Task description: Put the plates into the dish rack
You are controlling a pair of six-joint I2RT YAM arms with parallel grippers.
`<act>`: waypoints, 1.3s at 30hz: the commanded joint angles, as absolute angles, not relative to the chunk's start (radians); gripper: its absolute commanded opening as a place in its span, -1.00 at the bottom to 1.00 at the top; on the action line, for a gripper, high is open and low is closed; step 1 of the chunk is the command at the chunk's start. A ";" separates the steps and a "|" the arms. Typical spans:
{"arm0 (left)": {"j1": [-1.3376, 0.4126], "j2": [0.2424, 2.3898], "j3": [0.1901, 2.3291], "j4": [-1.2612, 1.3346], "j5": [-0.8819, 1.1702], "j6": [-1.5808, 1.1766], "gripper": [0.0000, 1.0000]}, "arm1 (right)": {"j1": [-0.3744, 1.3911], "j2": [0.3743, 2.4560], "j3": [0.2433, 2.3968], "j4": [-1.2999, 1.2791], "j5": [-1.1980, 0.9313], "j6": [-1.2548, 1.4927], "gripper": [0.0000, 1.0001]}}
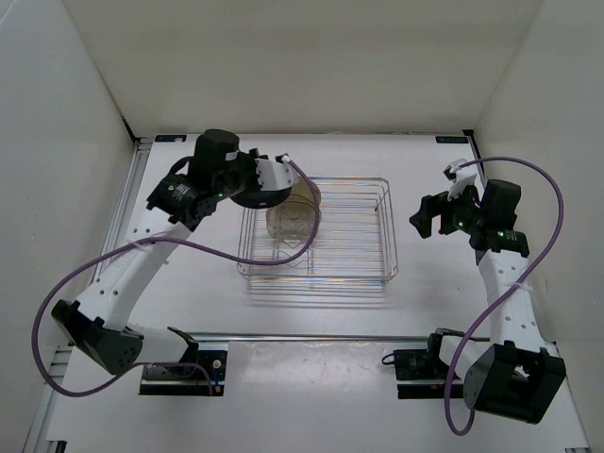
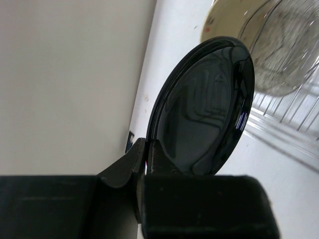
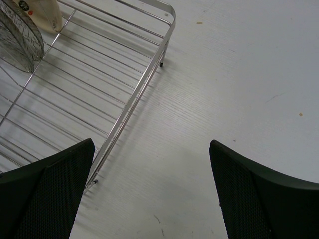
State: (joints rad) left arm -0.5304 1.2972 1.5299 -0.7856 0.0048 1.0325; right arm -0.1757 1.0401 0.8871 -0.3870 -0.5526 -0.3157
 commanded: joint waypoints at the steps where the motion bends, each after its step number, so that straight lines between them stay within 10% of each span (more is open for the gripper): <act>1: -0.593 1.330 1.586 -0.738 -0.023 1.003 -0.79 | -0.179 1.040 0.927 -0.370 -0.555 -0.313 0.98; 39: -0.767 1.451 1.404 -0.531 -0.051 1.019 -0.79 | -0.198 1.042 0.865 -0.339 -0.574 -0.313 0.98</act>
